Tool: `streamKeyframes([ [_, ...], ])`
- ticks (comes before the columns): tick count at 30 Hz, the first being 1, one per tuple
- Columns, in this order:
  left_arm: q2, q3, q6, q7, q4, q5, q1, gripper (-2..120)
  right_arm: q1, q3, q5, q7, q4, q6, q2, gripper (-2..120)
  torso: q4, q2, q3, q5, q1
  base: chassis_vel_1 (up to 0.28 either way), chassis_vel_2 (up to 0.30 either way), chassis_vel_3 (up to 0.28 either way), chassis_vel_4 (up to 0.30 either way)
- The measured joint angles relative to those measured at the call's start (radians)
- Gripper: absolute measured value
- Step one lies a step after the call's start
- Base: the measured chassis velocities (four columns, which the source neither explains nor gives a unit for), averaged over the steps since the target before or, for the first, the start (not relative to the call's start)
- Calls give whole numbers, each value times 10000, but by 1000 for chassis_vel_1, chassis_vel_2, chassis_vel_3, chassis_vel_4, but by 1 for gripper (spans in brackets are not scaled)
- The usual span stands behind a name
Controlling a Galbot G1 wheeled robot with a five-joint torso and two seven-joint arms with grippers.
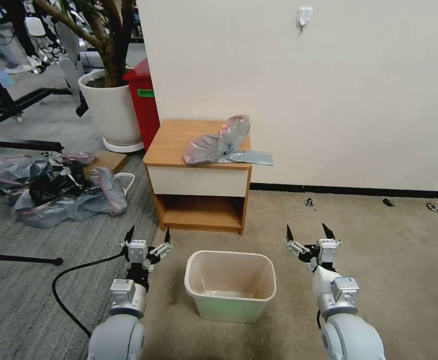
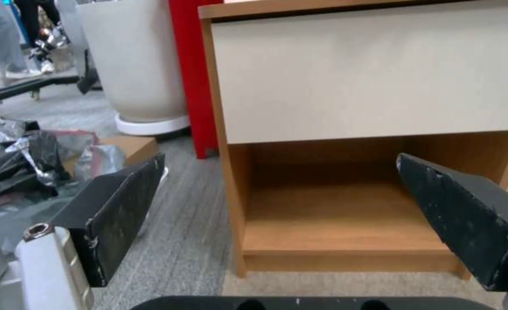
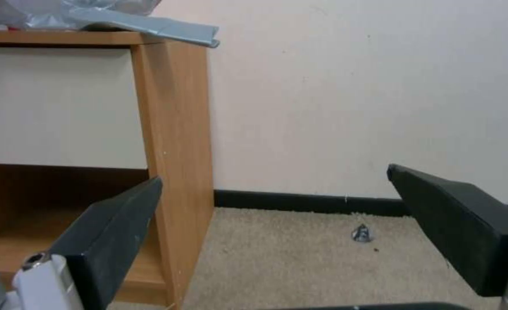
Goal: Pick up the garbage bag from the table and place it over the trash can.
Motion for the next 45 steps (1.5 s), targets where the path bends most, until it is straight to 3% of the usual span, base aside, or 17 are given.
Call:
streamKeyframes([
  [45,0,0,0,0,0,0,-1,100,0,0,0,0,0,0,1,100,0,0,0,0,0,0,0,0,0],
])
